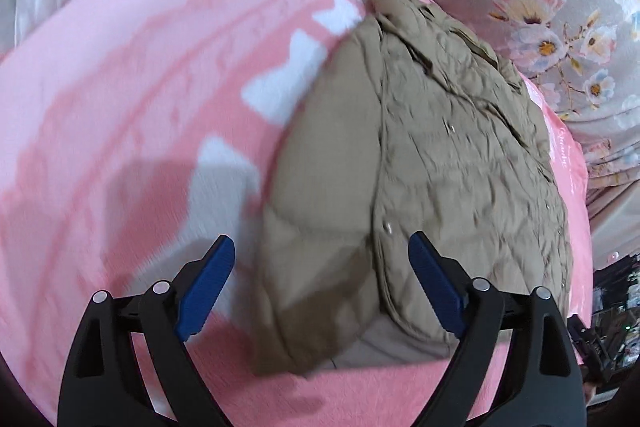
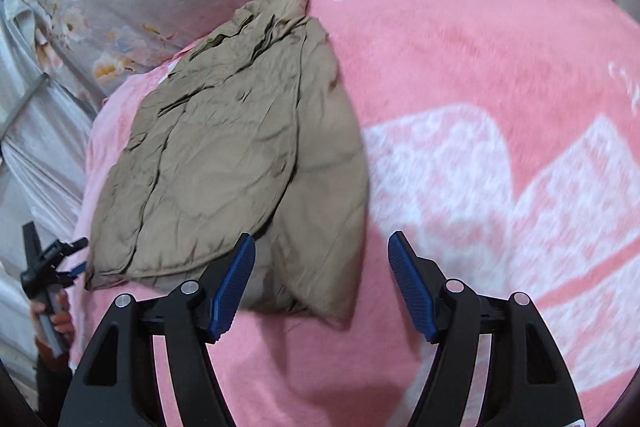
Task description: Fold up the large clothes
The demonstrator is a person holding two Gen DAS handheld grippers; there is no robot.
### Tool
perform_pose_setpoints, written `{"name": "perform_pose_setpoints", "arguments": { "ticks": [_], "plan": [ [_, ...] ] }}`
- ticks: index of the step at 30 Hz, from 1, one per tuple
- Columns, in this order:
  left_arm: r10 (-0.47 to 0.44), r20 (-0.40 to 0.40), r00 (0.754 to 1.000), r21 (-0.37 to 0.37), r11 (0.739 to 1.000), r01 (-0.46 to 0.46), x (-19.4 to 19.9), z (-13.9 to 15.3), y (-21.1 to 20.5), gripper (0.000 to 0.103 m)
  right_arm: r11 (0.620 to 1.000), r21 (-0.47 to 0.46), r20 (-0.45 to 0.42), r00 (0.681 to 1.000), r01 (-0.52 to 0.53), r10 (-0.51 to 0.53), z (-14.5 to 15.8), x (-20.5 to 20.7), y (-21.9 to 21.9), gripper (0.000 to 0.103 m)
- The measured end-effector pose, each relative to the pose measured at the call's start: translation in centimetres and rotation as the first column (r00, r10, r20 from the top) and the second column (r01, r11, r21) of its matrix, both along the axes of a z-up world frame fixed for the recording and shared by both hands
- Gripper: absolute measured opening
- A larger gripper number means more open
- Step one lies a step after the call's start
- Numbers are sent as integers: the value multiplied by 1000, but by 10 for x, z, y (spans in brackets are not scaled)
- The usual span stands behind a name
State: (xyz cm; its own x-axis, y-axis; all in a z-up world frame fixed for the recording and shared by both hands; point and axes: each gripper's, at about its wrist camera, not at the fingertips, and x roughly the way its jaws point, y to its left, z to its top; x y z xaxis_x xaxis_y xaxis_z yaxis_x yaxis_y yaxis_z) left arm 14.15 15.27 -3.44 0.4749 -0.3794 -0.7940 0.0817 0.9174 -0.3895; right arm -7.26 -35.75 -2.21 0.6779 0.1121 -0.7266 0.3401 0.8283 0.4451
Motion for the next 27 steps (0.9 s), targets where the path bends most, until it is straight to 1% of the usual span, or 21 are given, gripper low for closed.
{"name": "perform_pose_setpoints", "arguments": {
  "ticks": [2, 4, 7, 9, 10, 11, 12, 13, 14, 15, 17, 19, 21, 25, 27],
  "plan": [
    [5, -1, 1000, -20, 1000, -5, -7, -4, -7, 86, 999, 50, 8, 1000, 17, -18, -8, -3, 6, 68],
    [25, 10, 1000, -2, 1000, -25, -9, -4, -13, 86, 998, 41, 31, 998, 51, -52, -9, -6, 13, 68],
    [67, 11, 998, -24, 997, -67, -9, -5, -14, 83, 996, 56, 46, 996, 74, -77, -10, -6, 17, 69],
    [87, 9, 996, 0, 996, -87, -7, -5, -14, 65, 994, 62, 42, 995, 92, -94, -10, -4, 20, 64],
    [91, 11, 996, 9, 996, -91, -8, -5, -14, 59, 994, 62, 41, 995, 89, -91, -10, -2, 21, 51],
    [91, 11, 996, 13, 996, -91, -9, -5, -13, 48, 995, 63, 34, 997, 74, -76, -9, 1, 25, 35],
    [81, 11, 997, 4, 997, -81, -11, -3, -12, 27, 996, 55, 27, 997, 72, -73, -9, 2, 26, 29],
    [77, 12, 997, 3, 997, -77, -13, -1, -11, 19, 996, 24, 23, 996, 81, -82, -6, 1, 30, 15],
    [67, 19, 998, -3, 998, -67, -17, 2, -10, 12, 997, 18, 28, 997, 78, -78, -4, -1, 31, 6],
    [59, 26, 998, -9, 998, -59, -19, 5, -9, 6, 997, 38, 46, 996, 74, -76, -1, -4, 30, 6],
    [45, 61, 997, -14, 999, -45, -30, 17, -7, 4, 994, 74, 92, 992, 76, -82, 8, -15, 29, 4],
    [39, 94, 995, -19, 999, -38, -41, 31, -5, 3, 995, 63, 136, 987, 73, -81, 22, -28, 29, 3],
    [29, 121, 992, -38, 999, -25, -55, 47, -1, 2, 997, 34, 190, 979, 73, -78, 43, -48, 31, 3],
    [1, 193, 981, -80, 997, 14, -96, 90, 17, 2, 996, -37, 271, 961, 76, -63, 82, -91, 40, 3],
    [-4, 237, 972, -86, 996, 25, -120, 111, 26, 2, 992, -101, 326, 945, 77, -40, 108, -119, 50, 3]
  ]
}}
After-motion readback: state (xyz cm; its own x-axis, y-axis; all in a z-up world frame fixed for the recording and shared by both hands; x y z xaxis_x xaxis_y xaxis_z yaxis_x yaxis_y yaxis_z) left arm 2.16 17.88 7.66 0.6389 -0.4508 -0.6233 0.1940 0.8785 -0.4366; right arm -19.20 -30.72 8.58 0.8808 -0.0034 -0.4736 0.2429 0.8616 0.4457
